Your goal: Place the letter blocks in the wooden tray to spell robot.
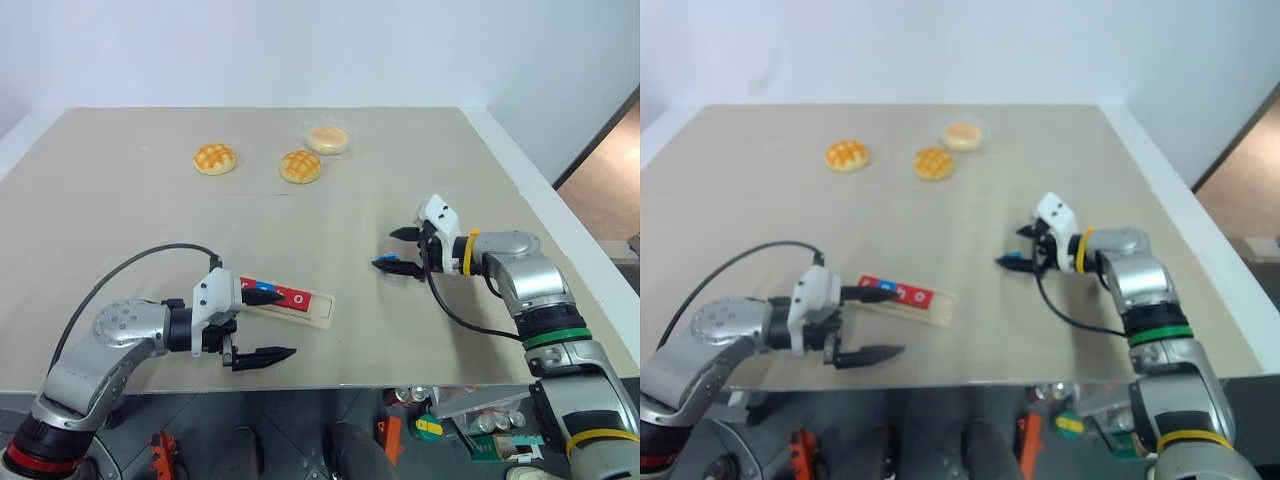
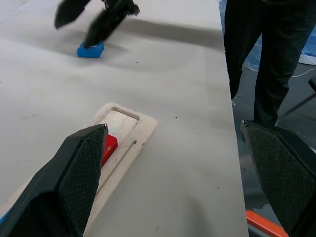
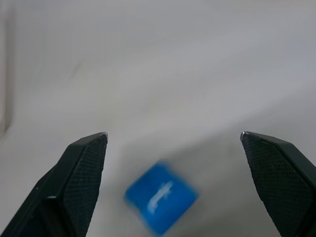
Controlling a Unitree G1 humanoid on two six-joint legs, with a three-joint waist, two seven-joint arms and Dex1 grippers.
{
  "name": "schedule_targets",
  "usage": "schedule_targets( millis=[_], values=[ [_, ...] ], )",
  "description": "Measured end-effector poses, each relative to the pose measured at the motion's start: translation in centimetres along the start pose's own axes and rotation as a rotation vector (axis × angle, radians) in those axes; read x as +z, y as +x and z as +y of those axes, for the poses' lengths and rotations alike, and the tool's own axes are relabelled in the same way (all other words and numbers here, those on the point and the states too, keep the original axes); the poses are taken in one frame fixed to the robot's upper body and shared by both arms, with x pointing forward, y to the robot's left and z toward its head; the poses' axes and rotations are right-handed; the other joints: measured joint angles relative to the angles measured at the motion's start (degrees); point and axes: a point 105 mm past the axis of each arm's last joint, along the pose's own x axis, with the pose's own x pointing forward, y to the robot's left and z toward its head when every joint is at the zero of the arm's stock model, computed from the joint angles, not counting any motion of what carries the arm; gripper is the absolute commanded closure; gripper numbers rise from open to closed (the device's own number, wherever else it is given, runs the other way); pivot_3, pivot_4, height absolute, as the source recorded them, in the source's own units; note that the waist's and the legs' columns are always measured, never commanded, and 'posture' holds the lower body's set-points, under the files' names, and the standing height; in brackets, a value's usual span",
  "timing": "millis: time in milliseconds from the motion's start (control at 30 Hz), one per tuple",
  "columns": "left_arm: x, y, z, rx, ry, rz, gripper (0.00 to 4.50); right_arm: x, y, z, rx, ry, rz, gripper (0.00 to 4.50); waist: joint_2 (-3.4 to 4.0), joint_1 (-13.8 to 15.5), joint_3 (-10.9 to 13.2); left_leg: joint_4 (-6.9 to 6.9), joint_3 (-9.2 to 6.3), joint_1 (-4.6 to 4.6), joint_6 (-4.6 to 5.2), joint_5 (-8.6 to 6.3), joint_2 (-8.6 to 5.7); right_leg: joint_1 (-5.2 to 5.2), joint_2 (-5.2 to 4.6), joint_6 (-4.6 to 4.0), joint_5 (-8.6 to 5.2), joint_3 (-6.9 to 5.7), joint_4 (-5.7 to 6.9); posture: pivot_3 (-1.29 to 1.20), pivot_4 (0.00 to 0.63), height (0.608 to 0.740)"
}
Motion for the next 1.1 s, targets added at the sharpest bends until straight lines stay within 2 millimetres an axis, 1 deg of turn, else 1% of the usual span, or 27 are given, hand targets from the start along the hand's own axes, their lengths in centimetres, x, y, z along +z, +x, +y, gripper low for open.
schedule_targets(
  millis=[67,100,133,233,300,400,500,800,900,1100],
  values=[
    [0.0,0.0,0.0,0.007,0.001,0.000,0.00,0.1,-0.1,0.4,-0.051,0.029,-0.012,0.03,0.00,0.00,0.00,0.00,-0.01,-0.02,0.00,0.00,-0.01,-0.02,0.00,0.00,0.00,-0.01,0.00,0.00,0.150,0.740],
    [0.0,0.0,0.1,0.013,0.001,0.000,0.00,-0.1,-0.2,1.0,-0.106,0.056,-0.022,0.03,-0.01,0.03,0.00,0.01,-0.03,-0.01,-0.01,0.00,0.00,-0.01,0.00,0.00,-0.01,-0.02,0.01,0.00,0.150,0.740],
    [0.3,0.1,0.4,0.038,0.001,-0.022,0.00,-0.8,-0.1,2.4,-0.216,0.116,-0.046,0.03,0.00,0.06,-0.02,-0.01,-0.06,-0.01,-0.01,0.00,-0.01,-0.01,-0.01,0.01,-0.01,-0.03,0.02,0.00,0.150,0.740],
    [0.9,0.4,0.8,0.071,0.012,-0.060,0.00,-2.3,0.6,3.7,-0.340,0.221,-0.040,0.03,0.02,-0.02,-0.01,0.06,-0.01,-0.01,-0.09,0.04,-0.01,-0.03,-0.01,0.02,0.08,0.02,0.04,0.00,0.150,0.740],
    [1.3,0.6,1.1,0.092,0.020,-0.085,0.00,-2.8,0.5,3.4,-0.428,0.238,-0.018,0.03,0.03,-0.04,-0.01,0.07,0.06,0.00,-0.24,0.14,-0.06,-0.04,-0.04,0.11,0.18,0.11,0.04,0.00,0.150,0.740],
    [1.5,0.7,1.3,0.114,0.027,-0.099,0.00,-2.9,-0.2,2.4,-0.557,0.252,-0.021,0.03,0.01,-0.05,-0.02,0.11,0.17,0.02,-0.27,0.19,-0.08,-0.02,-0.05,0.03,0.19,0.21,0.01,0.00,0.150,0.740],
    [1.5,0.7,1.4,0.126,0.034,-0.101,0.00,-3.3,-0.1,2.4,-0.601,0.272,-0.015,0.03,0.01,-0.05,-0.02,0.11,0.19,0.03,-0.27,0.19,-0.07,-0.03,-0.04,0.03,0.19,0.23,0.01,0.00,0.150,0.740],
    [0.9,0.4,1.1,0.127,0.046,-0.088,0.00,-4.2,0.7,3.4,-0.627,0.320,0.001,0.03,0.00,-0.07,-0.03,-0.02,0.16,0.01,-0.26,0.18,-0.04,-0.07,-0.03,0.08,0.16,0.18,0.01,0.00,0.150,0.740],
    [0.9,0.4,1.0,0.121,0.054,-0.086,0.00,-4.2,0.8,3.7,-0.645,0.324,0.002,0.82,-0.02,-0.07,-0.04,-0.01,0.16,0.03,-0.26,0.18,-0.04,-0.06,-0.03,0.08,0.18,0.18,0.01,0.00,0.150,0.740],
    [0.6,0.3,1.0,0.120,0.054,-0.080,0.00,-4.1,1.0,4.6,-0.669,0.355,-0.011,2.95,-0.03,-0.12,-0.05,0.00,0.17,0.03,-0.26,0.18,-0.03,-0.06,-0.02,0.06,0.17,0.19,0.01,0.00,0.150,0.740]
  ],
)
